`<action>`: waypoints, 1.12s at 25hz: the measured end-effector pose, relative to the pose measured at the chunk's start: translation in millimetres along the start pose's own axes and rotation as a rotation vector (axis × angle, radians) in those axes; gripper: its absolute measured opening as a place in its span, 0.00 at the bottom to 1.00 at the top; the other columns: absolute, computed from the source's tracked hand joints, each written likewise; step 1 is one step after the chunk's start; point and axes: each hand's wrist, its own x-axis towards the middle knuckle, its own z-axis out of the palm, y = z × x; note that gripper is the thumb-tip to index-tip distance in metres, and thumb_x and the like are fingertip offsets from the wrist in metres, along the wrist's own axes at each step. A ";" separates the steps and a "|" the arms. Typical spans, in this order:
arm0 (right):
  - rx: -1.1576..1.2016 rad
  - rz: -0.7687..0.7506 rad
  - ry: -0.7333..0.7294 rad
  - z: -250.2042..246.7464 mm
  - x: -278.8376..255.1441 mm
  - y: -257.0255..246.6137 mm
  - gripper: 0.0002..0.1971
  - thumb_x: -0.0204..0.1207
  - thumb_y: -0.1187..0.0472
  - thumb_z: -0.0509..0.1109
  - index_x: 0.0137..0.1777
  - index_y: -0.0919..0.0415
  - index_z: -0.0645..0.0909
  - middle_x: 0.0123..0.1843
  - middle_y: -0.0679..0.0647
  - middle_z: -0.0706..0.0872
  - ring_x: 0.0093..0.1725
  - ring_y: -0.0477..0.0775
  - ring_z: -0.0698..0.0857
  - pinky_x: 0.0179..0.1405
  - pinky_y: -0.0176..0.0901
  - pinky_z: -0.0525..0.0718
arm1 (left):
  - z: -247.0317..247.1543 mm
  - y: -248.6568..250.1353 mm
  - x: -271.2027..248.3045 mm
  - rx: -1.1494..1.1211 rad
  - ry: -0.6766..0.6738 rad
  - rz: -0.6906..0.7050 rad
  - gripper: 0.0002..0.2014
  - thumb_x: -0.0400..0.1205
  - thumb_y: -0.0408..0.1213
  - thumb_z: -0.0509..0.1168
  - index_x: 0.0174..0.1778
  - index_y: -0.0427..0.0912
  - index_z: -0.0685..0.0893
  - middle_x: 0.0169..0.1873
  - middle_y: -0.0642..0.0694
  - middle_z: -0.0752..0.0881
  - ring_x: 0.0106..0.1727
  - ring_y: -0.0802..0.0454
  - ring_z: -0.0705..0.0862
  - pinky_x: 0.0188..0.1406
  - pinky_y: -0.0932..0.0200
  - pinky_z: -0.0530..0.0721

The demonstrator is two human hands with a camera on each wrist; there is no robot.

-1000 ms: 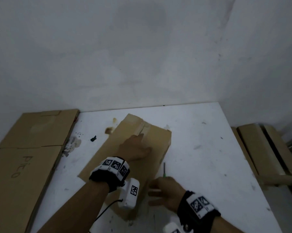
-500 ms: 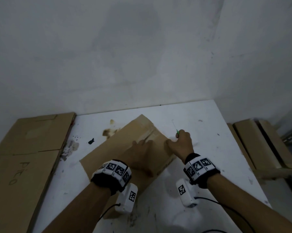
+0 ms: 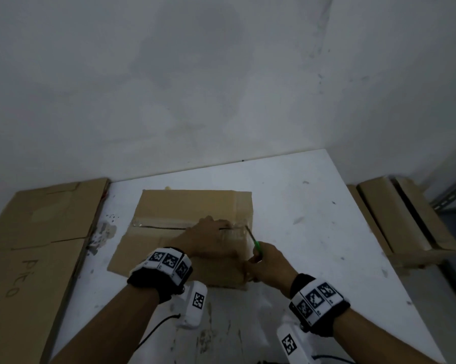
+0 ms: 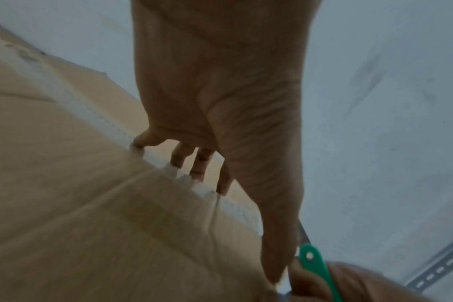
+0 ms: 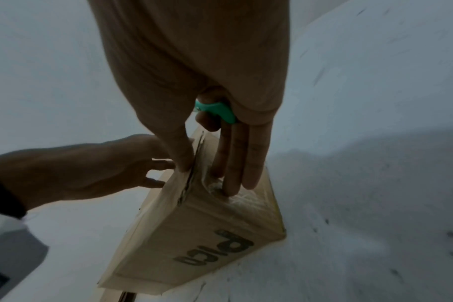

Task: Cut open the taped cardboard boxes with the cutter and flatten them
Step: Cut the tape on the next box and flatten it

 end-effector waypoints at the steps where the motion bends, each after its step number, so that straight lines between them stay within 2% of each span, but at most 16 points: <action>1: 0.002 0.009 -0.029 3.1 -1.5 -0.2 0.14 0.75 0.62 0.76 0.41 0.56 0.70 0.41 0.58 0.84 0.43 0.60 0.87 0.42 0.53 0.90 | 4.4 1.6 0.9 0.015 0.030 -0.031 0.46 0.69 0.69 0.73 0.81 0.60 0.64 0.72 0.42 0.68 0.75 0.37 0.69 0.75 0.33 0.71; 4: 0.070 0.109 -0.053 -0.6 -0.6 2.4 0.14 0.81 0.55 0.70 0.46 0.58 0.67 0.39 0.57 0.75 0.37 0.55 0.78 0.41 0.52 0.89 | 11.6 4.4 -1.6 0.099 0.054 -0.075 0.48 0.62 0.74 0.70 0.78 0.57 0.69 0.64 0.42 0.69 0.72 0.36 0.67 0.72 0.30 0.70; 6: 0.239 0.215 -0.045 -10.8 0.7 2.0 0.08 0.84 0.55 0.61 0.51 0.61 0.71 0.37 0.54 0.69 0.31 0.52 0.70 0.43 0.57 0.91 | 12.5 10.1 -5.9 0.161 0.047 -0.074 0.46 0.65 0.72 0.74 0.76 0.55 0.69 0.66 0.43 0.67 0.73 0.40 0.62 0.73 0.29 0.68; 8: 0.403 0.274 -0.068 -22.3 4.9 1.1 0.11 0.85 0.59 0.54 0.58 0.64 0.75 0.34 0.54 0.68 0.24 0.50 0.66 0.44 0.60 0.91 | 10.0 16.4 -9.4 0.219 0.057 -0.044 0.45 0.65 0.69 0.76 0.74 0.51 0.71 0.69 0.45 0.65 0.75 0.43 0.60 0.74 0.28 0.66; 9: 0.394 0.256 -0.082 -28.1 6.6 0.8 0.13 0.87 0.60 0.53 0.59 0.65 0.77 0.34 0.55 0.69 0.23 0.50 0.68 0.44 0.60 0.92 | 7.9 17.7 -10.2 0.229 0.046 -0.029 0.45 0.65 0.67 0.77 0.74 0.50 0.71 0.71 0.46 0.64 0.76 0.44 0.59 0.74 0.27 0.65; 11: 0.255 0.160 -0.122 -36.7 7.4 -0.4 0.14 0.89 0.59 0.54 0.59 0.63 0.80 0.37 0.57 0.75 0.25 0.52 0.76 0.42 0.53 0.91 | 2.9 13.7 -10.8 0.221 -0.024 0.004 0.46 0.65 0.62 0.81 0.75 0.48 0.70 0.73 0.48 0.62 0.78 0.45 0.61 0.75 0.27 0.65; 13: 0.146 0.066 -0.154 -41.4 6.4 -0.2 0.11 0.90 0.62 0.55 0.61 0.61 0.79 0.39 0.59 0.83 0.28 0.55 0.82 0.37 0.47 0.88 | -0.6 6.0 -10.7 0.238 -0.098 0.037 0.53 0.62 0.59 0.84 0.78 0.48 0.66 0.74 0.50 0.61 0.76 0.45 0.64 0.75 0.31 0.69; 16: 0.087 -0.004 -0.162 -42.0 7.8 2.1 0.03 0.89 0.61 0.59 0.57 0.59 0.73 0.40 0.60 0.89 0.29 0.58 0.85 0.38 0.48 0.84 | -2.4 4.0 -10.0 0.245 -0.102 0.057 0.55 0.60 0.56 0.86 0.80 0.46 0.65 0.74 0.51 0.61 0.72 0.44 0.69 0.70 0.41 0.77; 18: 0.052 -0.013 -0.149 -40.5 12.5 0.7 0.04 0.88 0.60 0.60 0.53 0.60 0.72 0.40 0.62 0.90 0.28 0.59 0.85 0.36 0.49 0.83 | -2.0 6.6 -8.2 0.252 -0.093 0.063 0.55 0.60 0.55 0.86 0.80 0.46 0.65 0.74 0.50 0.61 0.71 0.43 0.70 0.69 0.42 0.78; 21: 0.052 -0.006 -0.140 -38.4 18.5 -2.2 0.09 0.88 0.59 0.58 0.50 0.63 0.75 0.34 0.63 0.87 0.24 0.60 0.81 0.28 0.45 0.80 | -1.2 6.5 -7.7 0.248 -0.080 0.060 0.55 0.60 0.55 0.86 0.79 0.46 0.65 0.74 0.50 0.62 0.70 0.43 0.70 0.70 0.40 0.78; 23: -0.044 -0.037 -0.142 -33.1 18.8 -0.6 0.12 0.89 0.59 0.56 0.48 0.63 0.77 0.31 0.59 0.82 0.24 0.58 0.78 0.25 0.43 0.78 | -1.1 5.2 -8.8 0.243 -0.069 0.064 0.54 0.60 0.55 0.86 0.78 0.45 0.66 0.72 0.50 0.63 0.69 0.44 0.71 0.68 0.41 0.78; 26: -0.289 -0.111 -0.032 -19.9 15.4 7.0 0.13 0.89 0.58 0.58 0.44 0.63 0.77 0.33 0.52 0.78 0.29 0.49 0.76 0.31 0.41 0.76 | -0.7 3.2 -9.5 0.231 -0.043 0.076 0.48 0.60 0.55 0.86 0.72 0.44 0.70 0.68 0.49 0.68 0.64 0.45 0.73 0.61 0.45 0.80; 28: -0.403 -0.184 0.027 -13.3 13.9 9.9 0.14 0.89 0.57 0.58 0.43 0.63 0.75 0.33 0.51 0.76 0.31 0.48 0.74 0.31 0.43 0.69 | 0.0 3.3 -9.4 0.233 -0.040 0.080 0.47 0.61 0.54 0.86 0.71 0.43 0.70 0.67 0.48 0.68 0.63 0.46 0.73 0.59 0.47 0.80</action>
